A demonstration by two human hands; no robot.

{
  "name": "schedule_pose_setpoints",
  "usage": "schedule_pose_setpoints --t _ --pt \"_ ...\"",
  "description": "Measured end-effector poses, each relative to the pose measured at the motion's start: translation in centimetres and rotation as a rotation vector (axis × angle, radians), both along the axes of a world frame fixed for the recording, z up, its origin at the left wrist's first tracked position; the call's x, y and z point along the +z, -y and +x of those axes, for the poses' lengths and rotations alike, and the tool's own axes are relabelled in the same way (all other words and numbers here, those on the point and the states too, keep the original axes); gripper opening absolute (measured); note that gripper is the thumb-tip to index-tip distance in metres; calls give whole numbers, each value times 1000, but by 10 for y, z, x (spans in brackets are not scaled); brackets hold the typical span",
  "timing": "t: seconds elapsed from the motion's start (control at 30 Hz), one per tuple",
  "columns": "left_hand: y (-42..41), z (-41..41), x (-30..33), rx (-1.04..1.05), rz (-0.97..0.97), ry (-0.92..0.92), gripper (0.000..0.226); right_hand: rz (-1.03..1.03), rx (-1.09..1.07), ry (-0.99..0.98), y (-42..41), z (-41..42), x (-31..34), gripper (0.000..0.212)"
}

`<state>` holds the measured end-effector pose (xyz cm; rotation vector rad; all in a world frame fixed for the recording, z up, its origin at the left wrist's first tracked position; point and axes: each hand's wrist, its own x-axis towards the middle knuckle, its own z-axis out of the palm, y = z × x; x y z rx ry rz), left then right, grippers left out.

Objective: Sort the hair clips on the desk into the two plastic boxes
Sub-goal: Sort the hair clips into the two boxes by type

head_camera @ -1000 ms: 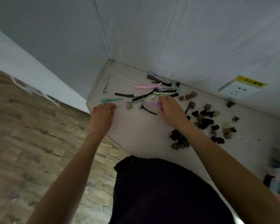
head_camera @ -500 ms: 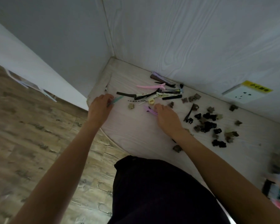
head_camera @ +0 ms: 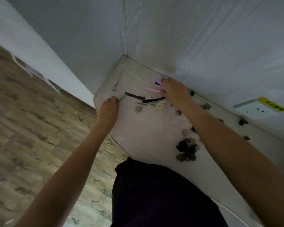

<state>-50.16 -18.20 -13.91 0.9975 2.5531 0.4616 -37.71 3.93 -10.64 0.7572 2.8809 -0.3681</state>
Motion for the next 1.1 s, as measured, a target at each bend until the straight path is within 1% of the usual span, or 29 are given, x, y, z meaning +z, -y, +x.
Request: schedule_pose_setpoints --t 0.07,0.13,0.2,0.3,0.37,0.4,0.47,0.53,0.6,0.7,0.77,0.83,1.0,1.1 --pt "2 1 -2 0 4 -10 23 8 22 77 -4 -6 -10 32" --pt "3 2 -4 -31 -21 -44 26 14 12 97 -7 -6 -19 33" --pt "3 1 -4 -48 -23 -91 25 14 7 61 -7 -3 -22 32" --pt "-3 -8 3 14 65 -109 25 49 22 -31 -5 4 -24 33" --pt "-14 -20 10 67 106 -138 25 71 69 -87 2 9 -23 25" --pt "-21 -27 14 90 106 -138 26 88 101 -86 6 11 -21 20" --pt "-38 -40 20 139 64 -81 29 106 133 -82 13 16 -21 11" --pt "-52 -50 19 135 -15 -39 37 109 118 -78 19 22 -21 14" --pt "-57 -56 14 112 -94 -19 44 109 130 -56 24 31 -21 16" --pt "-55 -56 8 28 -129 -38 34 68 120 -37 30 50 -22 16" --pt "-53 -51 7 -39 -145 -68 32 55 103 -31 33 64 -22 17" --pt "-52 -41 5 -99 -140 -88 32 34 71 -16 37 75 -23 20" --pt "-62 -19 15 -255 -28 -148 28 -15 -87 13 40 90 -15 30" --pt "-69 -20 19 -375 -79 -122 33 -9 -146 17 37 93 -11 30"
